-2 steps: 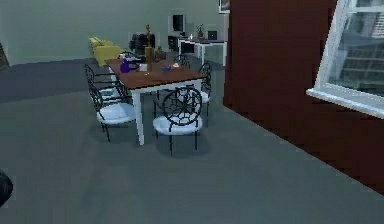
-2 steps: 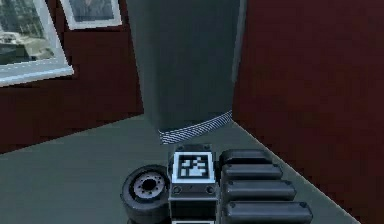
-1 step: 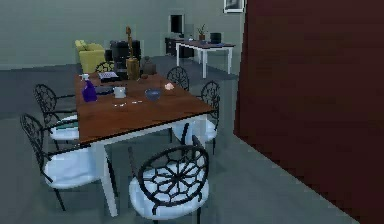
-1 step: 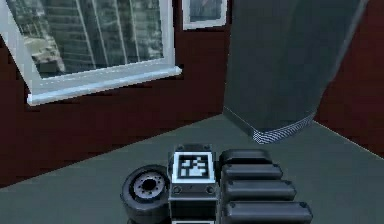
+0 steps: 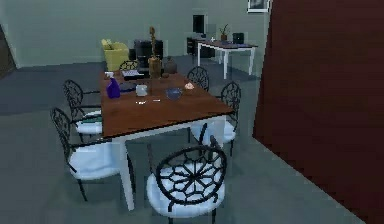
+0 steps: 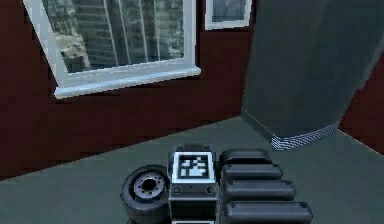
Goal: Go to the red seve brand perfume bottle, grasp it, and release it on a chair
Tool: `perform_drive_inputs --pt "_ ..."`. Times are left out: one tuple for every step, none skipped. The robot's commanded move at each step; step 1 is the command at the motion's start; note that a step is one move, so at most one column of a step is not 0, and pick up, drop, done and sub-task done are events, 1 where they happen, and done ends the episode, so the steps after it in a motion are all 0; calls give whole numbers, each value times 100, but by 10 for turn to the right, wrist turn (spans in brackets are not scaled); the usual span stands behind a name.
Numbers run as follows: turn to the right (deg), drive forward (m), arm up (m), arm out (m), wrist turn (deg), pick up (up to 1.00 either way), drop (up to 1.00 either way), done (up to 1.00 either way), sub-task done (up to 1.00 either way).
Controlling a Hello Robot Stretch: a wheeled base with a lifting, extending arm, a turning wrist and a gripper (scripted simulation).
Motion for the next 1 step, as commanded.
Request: perform_drive_inputs --pt "0 20 0 0 0 0 0 0 0"
